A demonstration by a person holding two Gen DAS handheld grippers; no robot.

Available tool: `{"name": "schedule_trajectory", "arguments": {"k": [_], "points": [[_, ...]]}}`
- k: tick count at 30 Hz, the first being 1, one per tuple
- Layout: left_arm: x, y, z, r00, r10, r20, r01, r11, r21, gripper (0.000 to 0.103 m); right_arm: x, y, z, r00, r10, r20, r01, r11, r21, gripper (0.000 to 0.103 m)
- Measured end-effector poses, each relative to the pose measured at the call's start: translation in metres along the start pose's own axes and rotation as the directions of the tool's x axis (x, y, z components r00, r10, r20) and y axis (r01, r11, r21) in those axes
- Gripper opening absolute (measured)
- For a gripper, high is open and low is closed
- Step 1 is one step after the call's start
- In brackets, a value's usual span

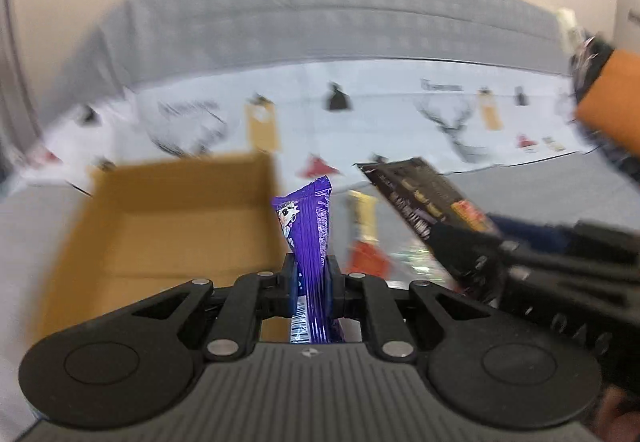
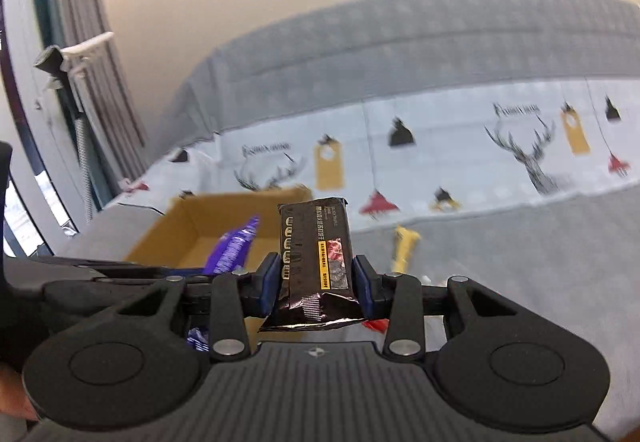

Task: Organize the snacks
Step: 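Carry the purple bar and chocolate bar over the cardboard box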

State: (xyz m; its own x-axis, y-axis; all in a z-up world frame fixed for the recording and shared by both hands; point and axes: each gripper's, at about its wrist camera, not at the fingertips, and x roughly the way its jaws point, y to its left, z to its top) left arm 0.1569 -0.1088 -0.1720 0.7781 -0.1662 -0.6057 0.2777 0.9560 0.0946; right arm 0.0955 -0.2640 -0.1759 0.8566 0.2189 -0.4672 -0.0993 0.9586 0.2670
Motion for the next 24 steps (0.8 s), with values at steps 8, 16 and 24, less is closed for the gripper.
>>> {"name": "schedule_trajectory", "arguments": {"k": [8,16,24], "points": [[0.003,0.065,-0.001,0.998,0.055,-0.022,-0.057,0.994,-0.095,0.013,0.025,0.053,0.010,0.997,0.081,-0.018,-0.081,0.997,-0.015,0.042],[0.034,0.127,-0.024,0.991,0.096,-0.095,-0.112,0.976,-0.184,0.013,0.086,0.098,-0.009,0.984,0.112,-0.135,-0.121,0.991,-0.059,0.042],[0.081,0.155,-0.047,0.975,0.118,-0.190,-0.156,0.968,-0.197,0.013,0.144,0.102,-0.040,0.966,0.082,-0.244,-0.092,0.995,-0.030,0.042]]}}
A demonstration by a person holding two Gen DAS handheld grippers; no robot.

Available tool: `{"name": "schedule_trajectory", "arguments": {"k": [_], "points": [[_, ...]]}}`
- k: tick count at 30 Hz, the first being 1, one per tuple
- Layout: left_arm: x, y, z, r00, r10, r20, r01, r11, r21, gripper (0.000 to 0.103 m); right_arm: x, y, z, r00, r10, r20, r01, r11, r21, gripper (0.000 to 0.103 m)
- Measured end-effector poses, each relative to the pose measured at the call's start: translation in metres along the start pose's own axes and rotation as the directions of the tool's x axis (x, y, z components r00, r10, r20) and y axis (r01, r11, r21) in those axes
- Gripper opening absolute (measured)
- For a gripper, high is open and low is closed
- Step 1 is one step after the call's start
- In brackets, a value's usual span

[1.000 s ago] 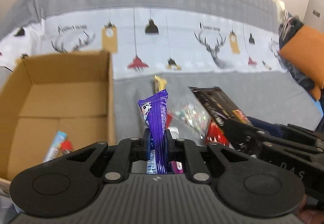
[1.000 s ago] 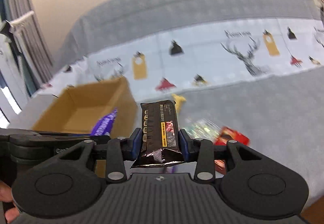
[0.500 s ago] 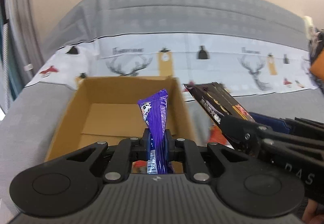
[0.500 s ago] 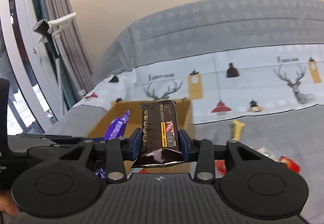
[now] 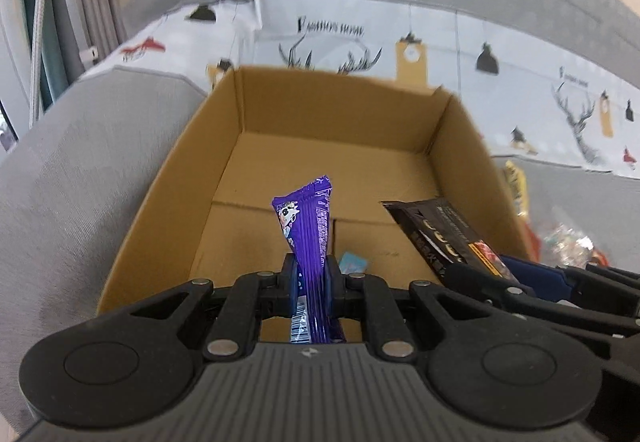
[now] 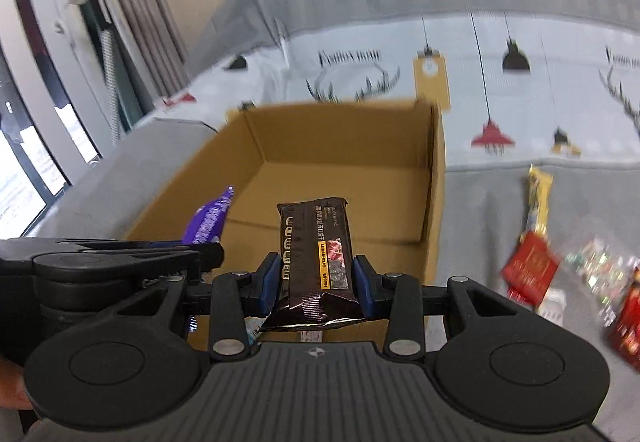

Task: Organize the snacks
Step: 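Carry the purple bar and chocolate bar over the cardboard box, then open both grippers to drop the bars into the box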

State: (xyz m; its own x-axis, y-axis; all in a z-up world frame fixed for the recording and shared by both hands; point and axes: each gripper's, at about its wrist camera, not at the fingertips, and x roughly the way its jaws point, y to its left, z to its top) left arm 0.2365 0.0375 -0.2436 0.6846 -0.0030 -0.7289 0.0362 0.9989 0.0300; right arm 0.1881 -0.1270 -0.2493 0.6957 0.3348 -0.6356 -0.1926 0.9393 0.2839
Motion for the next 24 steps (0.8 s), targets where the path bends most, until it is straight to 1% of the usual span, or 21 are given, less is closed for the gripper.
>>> {"name": "schedule_trajectory", "arguments": {"k": [3,6,7,8,9,10,11,12,13,15,17,19,22,24], "points": [[0.010,0.005,-0.004,1.000,-0.002,-0.024,0.002,1.000,-0.005,0.013,0.011,-0.004,-0.008,1.000,-0.016,-0.013,0.016,1.000,0.022,0.042],[0.014,0.006,-0.005,0.999,0.004,-0.036,-0.005,1.000,-0.014,0.013,0.017,-0.006,-0.010,1.000,-0.004,-0.029,0.005,1.000,0.026,0.042],[0.013,0.007,-0.005,0.999,0.008,-0.035,-0.009,1.000,-0.020,0.014,0.018,-0.007,-0.010,1.000,-0.005,-0.031,0.006,1.000,0.030,0.043],[0.012,0.008,-0.004,0.999,0.024,-0.029,-0.025,0.999,-0.031,0.017,0.019,-0.009,-0.009,0.999,0.000,-0.036,0.001,0.999,0.044,0.048],[0.009,0.009,-0.003,0.998,0.053,-0.019,-0.054,0.997,-0.049,0.038,0.020,-0.012,-0.007,0.999,0.013,-0.040,-0.010,0.997,0.071,0.053],[0.006,0.010,-0.002,0.997,0.076,-0.016,-0.077,0.995,-0.063,0.062,0.018,-0.016,-0.006,0.998,0.045,-0.032,-0.042,0.994,0.105,0.064],[0.003,0.011,0.000,0.996,0.092,-0.018,-0.094,0.992,-0.080,0.102,0.013,-0.020,-0.005,0.998,0.064,-0.015,-0.062,0.989,0.131,0.077],[-0.003,0.011,0.001,0.992,0.124,-0.003,-0.124,0.987,-0.100,0.103,0.006,-0.023,-0.004,0.998,0.068,0.012,-0.069,0.987,0.146,0.080],[-0.010,0.010,0.001,0.994,0.112,0.021,-0.109,0.989,-0.104,0.103,-0.003,-0.027,-0.004,0.997,0.056,0.044,-0.063,0.985,0.161,0.082],[-0.024,0.002,0.004,0.997,0.054,0.046,-0.050,0.994,-0.094,0.103,-0.017,-0.040,-0.004,0.994,0.086,0.071,-0.098,0.977,0.190,0.082],[-0.035,-0.013,0.004,0.998,0.015,0.059,-0.010,0.996,-0.084,0.103,-0.033,-0.055,-0.005,0.993,0.064,0.096,-0.084,0.974,0.213,0.082],[-0.045,-0.034,0.004,0.997,-0.036,0.068,0.041,0.997,-0.069,0.103,-0.049,-0.073,-0.009,0.992,0.044,0.118,-0.071,0.970,0.234,0.083],[-0.054,-0.074,-0.002,0.991,-0.111,0.071,0.113,0.993,-0.037,0.103,-0.072,-0.106,-0.018,0.991,-0.015,0.134,-0.023,0.959,0.282,0.089],[-0.052,-0.106,-0.008,0.990,-0.133,0.055,0.133,0.991,-0.004,0.103,-0.088,-0.128,-0.026,0.988,-0.054,0.142,0.008,0.951,0.308,0.089]]}}
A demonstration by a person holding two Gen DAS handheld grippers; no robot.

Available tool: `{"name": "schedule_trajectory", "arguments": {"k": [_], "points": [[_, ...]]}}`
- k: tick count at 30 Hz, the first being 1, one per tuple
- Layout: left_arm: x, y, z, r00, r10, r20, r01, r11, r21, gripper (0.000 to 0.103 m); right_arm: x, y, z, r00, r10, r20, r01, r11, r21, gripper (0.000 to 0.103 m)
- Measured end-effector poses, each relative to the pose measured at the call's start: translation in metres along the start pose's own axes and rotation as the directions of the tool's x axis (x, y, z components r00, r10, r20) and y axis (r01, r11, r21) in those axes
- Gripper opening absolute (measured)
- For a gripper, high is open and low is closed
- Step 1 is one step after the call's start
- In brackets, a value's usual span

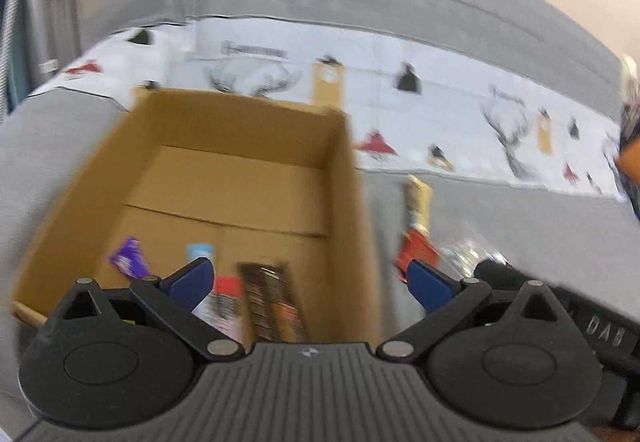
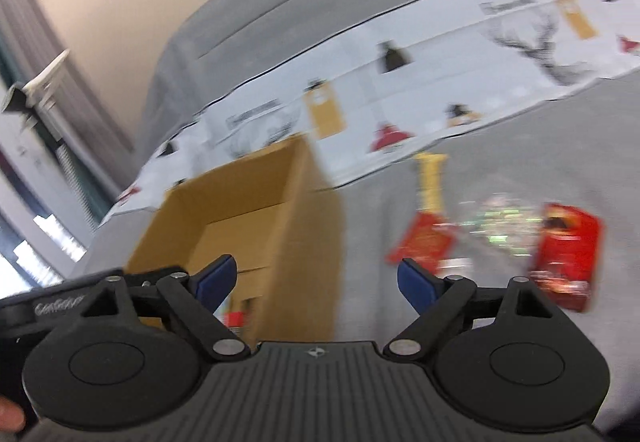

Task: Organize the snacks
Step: 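Open both grippers to drop the bars into the box, then move both open grippers back to the snack pile, then grasp the white-and-blue tube with the left gripper while the right gripper grasps the red pouch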

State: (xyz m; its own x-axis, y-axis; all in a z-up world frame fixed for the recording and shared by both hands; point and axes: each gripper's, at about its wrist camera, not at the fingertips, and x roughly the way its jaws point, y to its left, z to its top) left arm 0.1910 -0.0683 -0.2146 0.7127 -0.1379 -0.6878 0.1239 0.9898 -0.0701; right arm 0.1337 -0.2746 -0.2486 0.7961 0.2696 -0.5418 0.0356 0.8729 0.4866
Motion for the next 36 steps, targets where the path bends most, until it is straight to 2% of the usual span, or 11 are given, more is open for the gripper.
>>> {"name": "schedule_trajectory", "arguments": {"k": [9,12,15,19,23,25,26,31,33,35,36], "points": [[0.044,-0.102,-0.031,0.990,-0.104,-0.097,0.117,0.983,0.138,0.103,-0.047,-0.108,-0.007,0.984,-0.173,0.029,0.171,0.983,0.064,0.095],[0.080,-0.118,-0.039,0.983,-0.096,-0.155,0.119,0.981,0.151,0.103,-0.037,-0.138,-0.011,0.980,-0.197,-0.006,0.196,0.975,0.107,0.095],[0.106,-0.136,-0.044,0.995,0.015,-0.097,0.013,0.961,0.275,0.103,-0.020,-0.159,-0.013,0.978,-0.199,-0.056,0.205,0.971,0.125,0.095],[0.127,-0.143,-0.046,0.985,-0.068,-0.158,0.109,0.958,0.265,0.098,0.007,-0.176,-0.009,0.977,-0.188,-0.100,0.201,0.967,0.153,0.094],[0.151,-0.149,-0.054,0.976,-0.061,-0.207,0.119,0.952,0.282,0.098,0.030,-0.187,-0.005,0.975,-0.178,-0.132,0.200,0.965,0.173,0.094],[0.169,-0.142,-0.059,0.961,-0.073,-0.267,0.138,0.962,0.234,0.086,0.042,-0.189,-0.004,0.973,-0.175,-0.150,0.202,0.961,0.189,0.094],[0.180,-0.138,-0.062,0.948,-0.081,-0.306,0.148,0.968,0.202,0.074,0.049,-0.190,-0.005,0.971,-0.175,-0.163,0.206,0.959,0.197,0.094],[0.186,-0.136,-0.065,0.967,-0.078,-0.242,0.136,0.963,0.233,0.065,0.073,-0.176,-0.008,0.961,-0.228,-0.157,0.241,0.968,0.068,0.103],[0.186,-0.136,-0.066,0.971,-0.077,-0.227,0.132,0.962,0.240,0.063,0.085,-0.161,-0.010,0.943,-0.291,-0.161,0.283,0.957,-0.066,0.099],[0.185,-0.134,-0.066,0.972,-0.083,-0.219,0.133,0.965,0.226,0.061,0.087,-0.158,-0.009,0.932,-0.336,-0.135,0.319,0.939,-0.130,0.074],[0.185,-0.133,-0.066,0.972,-0.083,-0.218,0.132,0.966,0.222,0.059,0.085,-0.160,-0.008,0.932,-0.340,-0.129,0.324,0.937,-0.129,0.068]]}}
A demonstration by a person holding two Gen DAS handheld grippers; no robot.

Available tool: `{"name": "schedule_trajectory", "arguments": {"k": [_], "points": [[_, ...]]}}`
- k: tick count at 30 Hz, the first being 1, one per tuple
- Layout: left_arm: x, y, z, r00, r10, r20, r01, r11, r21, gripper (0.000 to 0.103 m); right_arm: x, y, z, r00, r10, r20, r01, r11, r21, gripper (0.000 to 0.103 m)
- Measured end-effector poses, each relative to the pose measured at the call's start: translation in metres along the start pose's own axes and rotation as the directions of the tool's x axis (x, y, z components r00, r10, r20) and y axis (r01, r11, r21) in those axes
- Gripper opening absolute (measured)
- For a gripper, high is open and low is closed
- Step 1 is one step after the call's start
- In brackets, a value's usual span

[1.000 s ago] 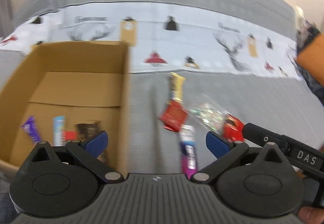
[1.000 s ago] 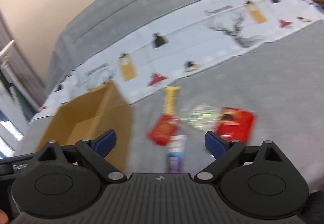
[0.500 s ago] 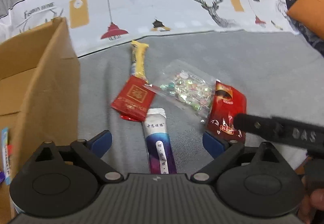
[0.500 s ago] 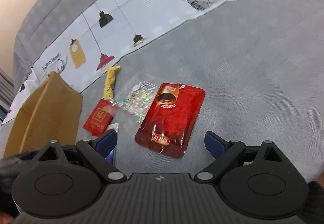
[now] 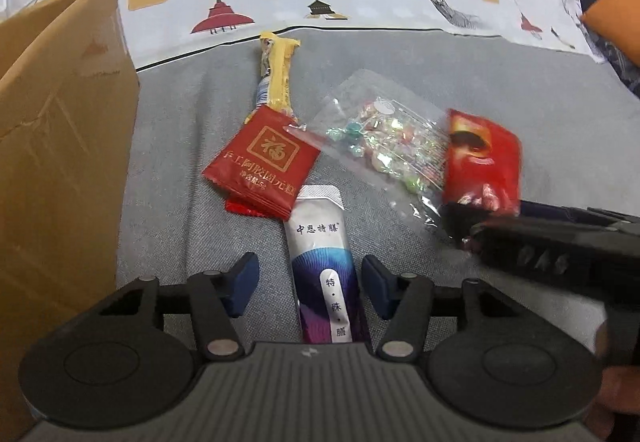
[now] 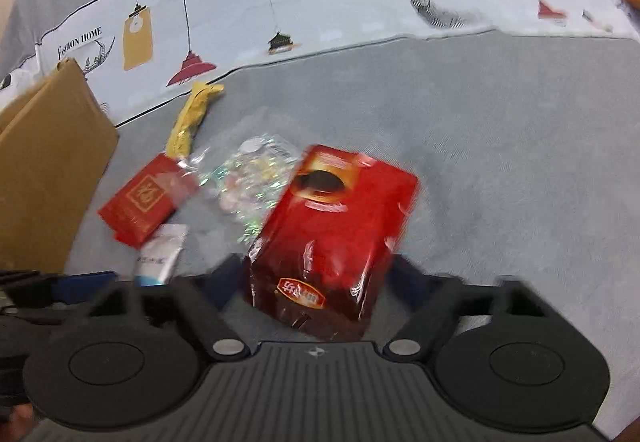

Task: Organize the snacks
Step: 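Grasp the white-and-blue tube with the left gripper while the right gripper grasps the red pouch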

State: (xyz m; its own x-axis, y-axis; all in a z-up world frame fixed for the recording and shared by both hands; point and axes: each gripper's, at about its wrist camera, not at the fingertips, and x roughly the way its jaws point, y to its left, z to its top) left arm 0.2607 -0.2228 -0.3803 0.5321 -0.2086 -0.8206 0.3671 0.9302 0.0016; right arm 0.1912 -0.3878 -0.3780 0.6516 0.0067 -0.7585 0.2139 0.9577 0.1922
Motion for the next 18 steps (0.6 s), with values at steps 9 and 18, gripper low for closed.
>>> {"name": "schedule_trajectory", "arguments": {"k": [9,18], "points": [[-0.009,0.011,0.004,1.000,-0.010,-0.018,0.009,0.998,-0.067,0.035,-0.018,-0.048,-0.003,0.997,0.074,0.034,-0.080,0.971,0.224,0.013],[-0.040,0.005,0.009,0.998,-0.067,0.019,0.068,0.997,-0.035,0.024,-0.071,-0.045,0.004,0.983,0.088,0.160,-0.116,0.977,0.181,0.004]]}}
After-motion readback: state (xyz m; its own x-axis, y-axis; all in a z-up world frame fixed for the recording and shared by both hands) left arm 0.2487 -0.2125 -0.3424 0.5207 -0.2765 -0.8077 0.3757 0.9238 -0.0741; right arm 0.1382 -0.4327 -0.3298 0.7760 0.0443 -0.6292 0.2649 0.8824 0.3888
